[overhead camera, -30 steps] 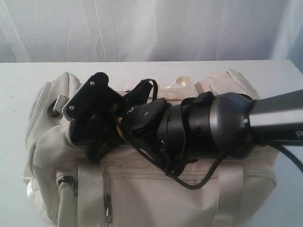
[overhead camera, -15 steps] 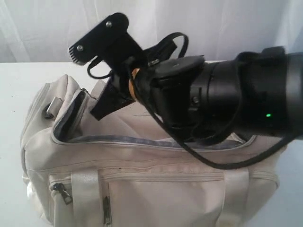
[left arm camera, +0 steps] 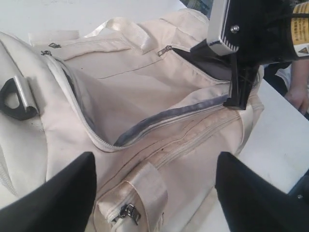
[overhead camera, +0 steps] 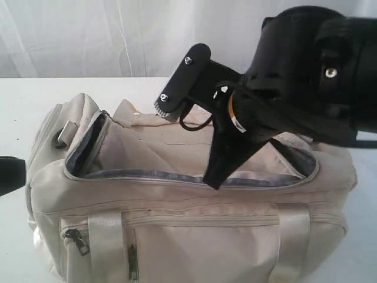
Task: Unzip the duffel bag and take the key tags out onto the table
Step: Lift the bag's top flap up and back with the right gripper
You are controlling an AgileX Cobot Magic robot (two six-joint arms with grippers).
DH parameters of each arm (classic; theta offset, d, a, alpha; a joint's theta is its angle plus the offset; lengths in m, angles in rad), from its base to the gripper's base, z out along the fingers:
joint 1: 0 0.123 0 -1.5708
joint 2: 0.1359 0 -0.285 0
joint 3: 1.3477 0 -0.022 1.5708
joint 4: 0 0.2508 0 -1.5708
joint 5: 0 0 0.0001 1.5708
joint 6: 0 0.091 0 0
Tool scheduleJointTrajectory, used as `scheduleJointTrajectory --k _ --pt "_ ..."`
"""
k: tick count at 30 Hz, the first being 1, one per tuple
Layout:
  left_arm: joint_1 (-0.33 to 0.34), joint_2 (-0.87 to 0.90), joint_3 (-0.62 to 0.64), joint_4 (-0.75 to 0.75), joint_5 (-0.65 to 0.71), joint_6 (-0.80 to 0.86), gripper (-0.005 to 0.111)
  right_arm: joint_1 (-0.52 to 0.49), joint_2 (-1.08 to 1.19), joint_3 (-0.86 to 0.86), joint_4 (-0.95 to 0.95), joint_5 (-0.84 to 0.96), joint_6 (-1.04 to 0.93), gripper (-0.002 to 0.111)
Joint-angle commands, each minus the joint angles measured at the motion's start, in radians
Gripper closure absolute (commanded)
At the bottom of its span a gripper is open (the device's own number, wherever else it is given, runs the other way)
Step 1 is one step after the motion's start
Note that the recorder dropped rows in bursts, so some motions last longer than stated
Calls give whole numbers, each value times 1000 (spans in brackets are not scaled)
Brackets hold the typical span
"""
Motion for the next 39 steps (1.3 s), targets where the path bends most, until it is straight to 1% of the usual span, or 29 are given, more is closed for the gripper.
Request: scheduleJointTrajectory --k 1,3,6,7,8,10,11,12,13,19,22,26,29,30,32,34,35,36,37,38,39 --pt "1 25 10 -28 -3 26 35 -52 27 -3 287 1 -293 108" --pt "1 28 10 -28 -3 45 35 -54 36 -3 441 -17 -434 106" --pt "1 28 10 -28 -3 56 35 -54 52 -3 616 -40 -640 93" --pt "1 28 10 -28 -3 56 35 -54 60 -3 648 -46 -675 85" --pt "1 28 10 -28 -3 56 35 -54 65 -3 658 -51 -687 74" --pt "1 28 10 -28 -1 56 35 -54 76 -3 646 -65 -690 49" --pt "1 28 10 -28 -1 56 35 -54 81 -3 636 -76 -690 39" --pt "1 28 10 -28 -1 56 35 -54 87 -3 627 -82 -690 33" --pt "1 28 10 -28 -1 56 35 -54 96 -3 619 -87 -688 31" --pt "1 28 10 -16 -1 56 36 -50 177 -3 615 -89 -727 31" --pt "1 28 10 -11 -1 56 45 -33 223 -3 615 -86 -778 31" --pt "1 28 10 0 -1 56 56 -24 275 -3 605 -161 -778 31" --pt "1 28 10 7 -1 72 57 -24 323 -3 590 -208 -778 32" --pt "1 28 10 7 1 77 57 -24 336 -3 580 -216 -776 35" --pt "1 28 10 7 3 85 57 -24 358 -3 572 -226 -776 43" --pt "1 28 10 7 9 93 57 -24 373 -3 567 -237 -776 57" --pt "1 28 10 9 18 103 57 -24 375 -3 549 -242 -776 74" --pt "1 28 10 11 20 103 57 -24 374 -3 547 -247 -776 84" --pt "1 28 10 22 22 103 57 -24 360 -3 547 -247 -771 100" --pt "1 28 10 24 24 103 57 -24 349 -3 547 -247 -764 108" --pt "1 28 10 27 24 103 57 -24 329 -6 537 -249 -731 108"
